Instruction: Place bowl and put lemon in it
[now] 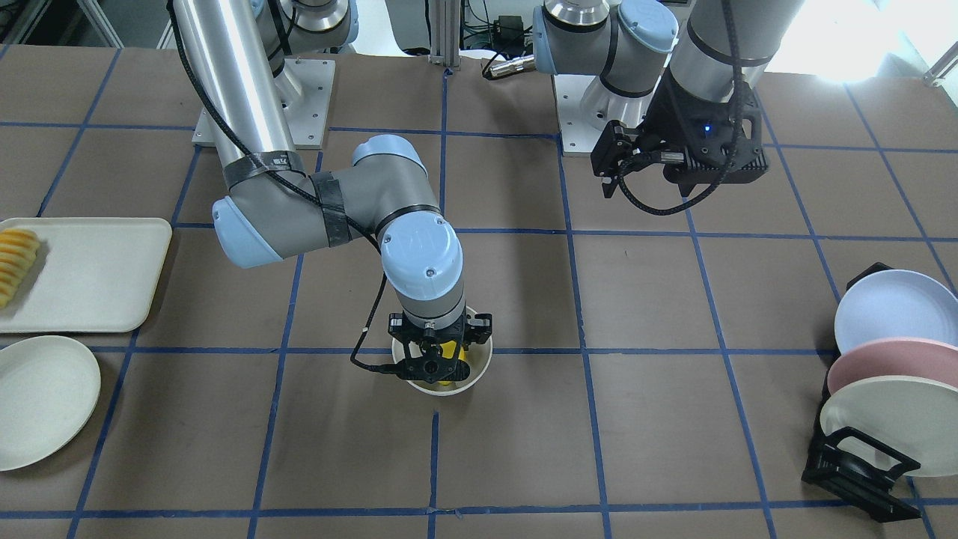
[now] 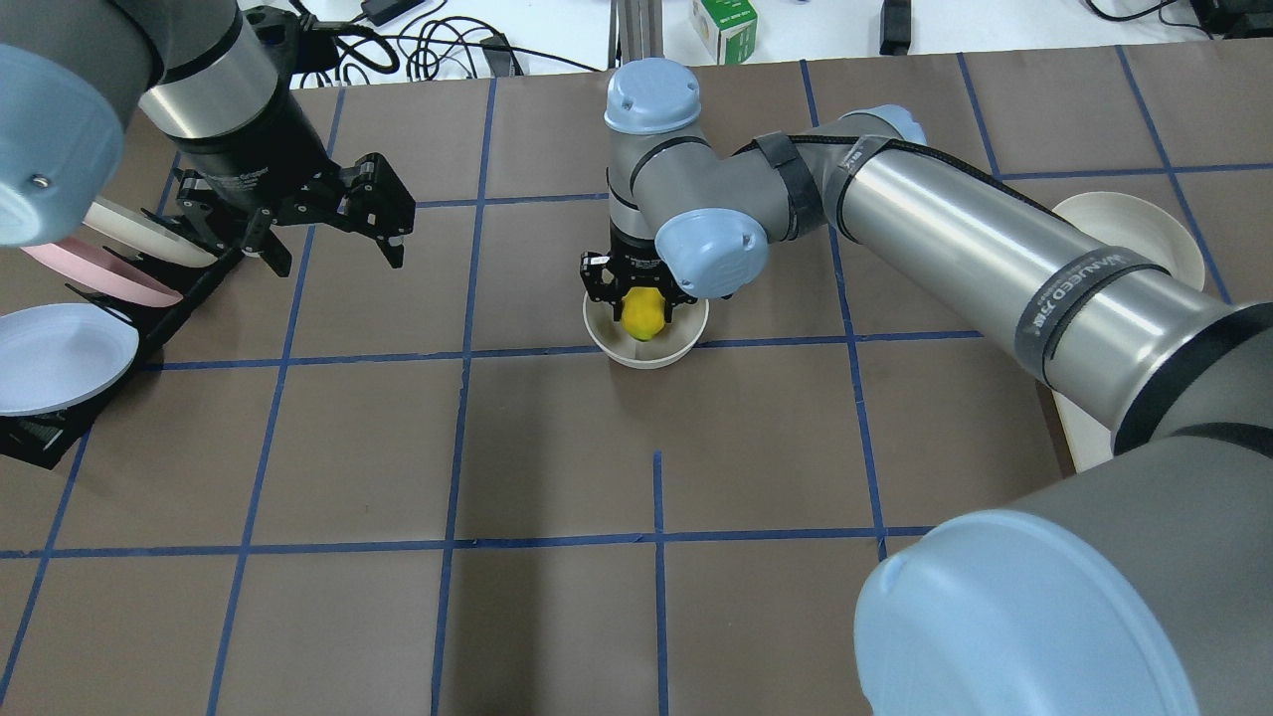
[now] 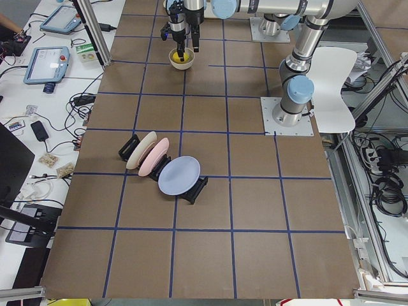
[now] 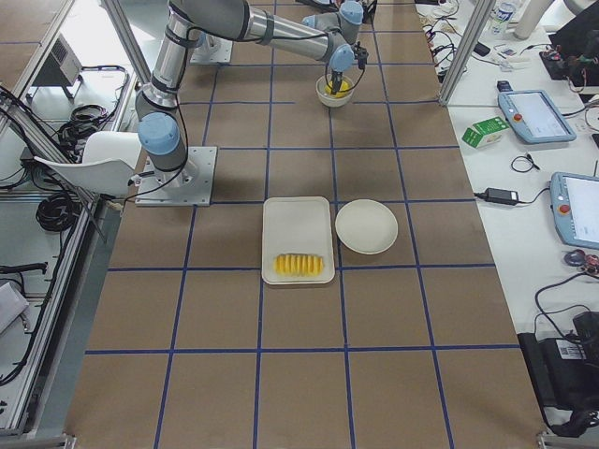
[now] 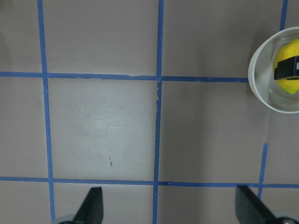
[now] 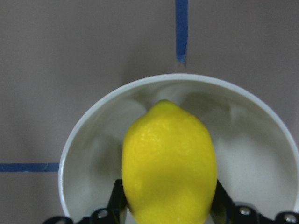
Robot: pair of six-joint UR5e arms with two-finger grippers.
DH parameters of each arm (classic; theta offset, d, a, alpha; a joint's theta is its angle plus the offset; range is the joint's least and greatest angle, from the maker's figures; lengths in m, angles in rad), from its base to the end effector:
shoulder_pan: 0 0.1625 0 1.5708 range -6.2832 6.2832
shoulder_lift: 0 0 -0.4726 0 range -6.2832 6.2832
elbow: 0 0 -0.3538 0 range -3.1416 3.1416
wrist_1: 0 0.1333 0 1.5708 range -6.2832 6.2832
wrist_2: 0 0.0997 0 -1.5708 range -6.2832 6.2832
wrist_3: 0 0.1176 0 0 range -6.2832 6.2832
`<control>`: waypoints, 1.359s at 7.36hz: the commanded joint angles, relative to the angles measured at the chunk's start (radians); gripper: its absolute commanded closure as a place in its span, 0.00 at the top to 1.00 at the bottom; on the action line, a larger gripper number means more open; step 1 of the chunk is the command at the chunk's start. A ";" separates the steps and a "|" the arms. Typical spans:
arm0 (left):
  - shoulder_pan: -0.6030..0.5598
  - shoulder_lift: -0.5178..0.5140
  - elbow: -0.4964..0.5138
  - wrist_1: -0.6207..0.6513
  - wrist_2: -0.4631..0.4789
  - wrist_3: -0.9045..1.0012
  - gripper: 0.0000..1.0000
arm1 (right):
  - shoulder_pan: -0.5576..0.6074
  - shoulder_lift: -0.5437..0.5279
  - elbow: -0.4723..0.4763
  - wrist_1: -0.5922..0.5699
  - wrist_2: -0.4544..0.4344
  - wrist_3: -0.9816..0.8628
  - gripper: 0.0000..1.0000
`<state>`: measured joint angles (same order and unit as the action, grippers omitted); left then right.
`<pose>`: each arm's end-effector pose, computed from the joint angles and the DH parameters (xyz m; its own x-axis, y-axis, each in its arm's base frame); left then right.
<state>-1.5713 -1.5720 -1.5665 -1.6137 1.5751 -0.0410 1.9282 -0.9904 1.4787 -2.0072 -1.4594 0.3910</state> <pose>-0.1330 -0.4492 0.5147 -0.9992 -0.0403 -0.0059 -0.0405 0.9984 0.0396 0.3698 -0.5719 0.2698 -0.9958 0.0401 -0.0829 0.0326 0.9954 0.0903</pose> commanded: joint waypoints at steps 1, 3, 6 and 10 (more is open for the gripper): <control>0.005 0.004 0.002 0.000 0.002 0.004 1.00 | 0.000 0.003 0.003 0.002 -0.002 0.002 0.36; 0.008 0.001 0.000 0.002 0.006 0.007 1.00 | 0.000 0.006 0.006 0.004 -0.007 0.003 0.56; 0.008 0.004 0.008 0.002 0.008 0.007 1.00 | -0.002 0.003 0.006 0.010 -0.012 0.166 1.00; 0.008 0.006 0.013 0.002 0.013 0.007 1.00 | -0.084 -0.118 -0.034 0.109 -0.005 0.137 1.00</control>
<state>-1.5631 -1.5668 -1.5547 -1.6122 1.5848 -0.0337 1.8818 -1.0434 1.4546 -1.9658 -1.4630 0.5418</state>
